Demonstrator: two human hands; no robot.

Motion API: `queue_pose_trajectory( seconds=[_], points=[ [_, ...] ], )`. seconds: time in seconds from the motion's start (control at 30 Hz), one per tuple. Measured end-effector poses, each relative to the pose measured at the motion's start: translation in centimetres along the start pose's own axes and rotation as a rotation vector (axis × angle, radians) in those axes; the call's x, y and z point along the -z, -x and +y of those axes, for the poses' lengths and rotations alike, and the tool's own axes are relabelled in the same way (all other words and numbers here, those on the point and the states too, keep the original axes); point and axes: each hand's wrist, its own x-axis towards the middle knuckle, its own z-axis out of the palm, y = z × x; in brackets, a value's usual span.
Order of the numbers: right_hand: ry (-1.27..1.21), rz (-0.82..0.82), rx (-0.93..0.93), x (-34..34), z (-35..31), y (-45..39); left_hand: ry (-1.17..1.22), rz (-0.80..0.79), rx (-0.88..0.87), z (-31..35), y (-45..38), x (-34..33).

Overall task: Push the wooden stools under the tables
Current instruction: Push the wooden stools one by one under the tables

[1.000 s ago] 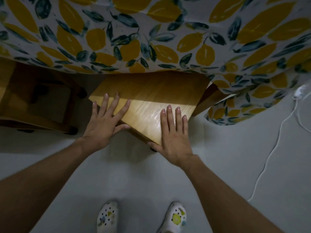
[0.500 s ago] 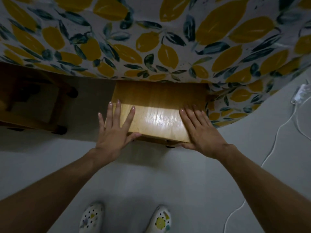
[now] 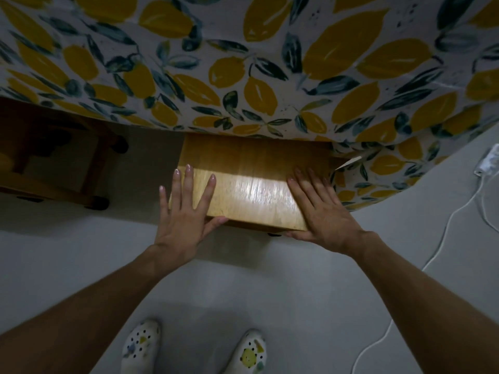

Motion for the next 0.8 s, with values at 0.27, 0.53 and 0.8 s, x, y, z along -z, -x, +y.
queue_pose_trajectory(
  seconds=[0.27,0.53,0.8],
  points=[
    [0.032,-0.041,-0.094,0.7,-1.7,0.0,0.009,-0.065,-0.012,-0.1,0.0,0.6],
    [-0.327,-0.185,-0.301,6.5,-5.5,0.9,0.075,-0.463,0.025,0.6,-1.1,5.8],
    [-0.511,0.283,-0.404,22.7,-7.6,4.6,0.516,-0.022,0.051,2.7,2.8,22.1]
  ],
)
